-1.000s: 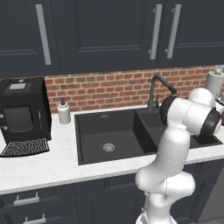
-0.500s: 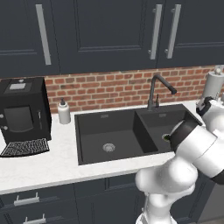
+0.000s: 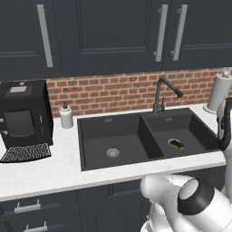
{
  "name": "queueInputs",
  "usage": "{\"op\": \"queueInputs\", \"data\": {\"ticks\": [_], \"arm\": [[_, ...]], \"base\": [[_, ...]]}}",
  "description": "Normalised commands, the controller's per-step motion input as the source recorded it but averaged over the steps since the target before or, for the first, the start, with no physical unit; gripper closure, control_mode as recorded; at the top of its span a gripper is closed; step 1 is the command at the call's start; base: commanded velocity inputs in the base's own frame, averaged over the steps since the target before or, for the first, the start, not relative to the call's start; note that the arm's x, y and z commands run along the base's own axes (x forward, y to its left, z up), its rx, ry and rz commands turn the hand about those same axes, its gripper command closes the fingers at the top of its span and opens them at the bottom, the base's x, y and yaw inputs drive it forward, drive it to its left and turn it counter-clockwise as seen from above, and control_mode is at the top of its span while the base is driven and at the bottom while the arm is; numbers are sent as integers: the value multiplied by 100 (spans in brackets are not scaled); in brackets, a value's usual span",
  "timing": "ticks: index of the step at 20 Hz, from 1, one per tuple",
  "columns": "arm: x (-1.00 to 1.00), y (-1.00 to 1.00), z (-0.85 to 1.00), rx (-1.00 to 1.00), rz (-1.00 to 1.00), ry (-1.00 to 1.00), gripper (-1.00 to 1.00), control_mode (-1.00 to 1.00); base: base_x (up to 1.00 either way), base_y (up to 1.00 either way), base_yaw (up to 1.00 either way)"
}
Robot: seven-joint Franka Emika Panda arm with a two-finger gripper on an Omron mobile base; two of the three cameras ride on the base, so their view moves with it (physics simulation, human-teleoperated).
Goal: Pick the pan and sponge and place them into the sink. Then turn on the water.
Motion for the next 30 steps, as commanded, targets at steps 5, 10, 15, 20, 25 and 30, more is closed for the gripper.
{"op": "queueInputs", "data": {"ticks": [5,10,15,20,25,30], "arm": [[-80,63,96,-3,0,-2,-100,-100],[-70,87,86,0,-3,-6,-100,-100],[-41,100,64,0,-5,-7,-100,-100],[-14,100,56,0,-5,-6,-100,-100],[0,99,42,1,-7,-5,-100,-100],[1,51,12,9,-6,-1,-100,-100]], "base": [[0,0,0],[0,0,0],[0,0,0],[0,0,0],[0,0,0],[0,0,0]]}}
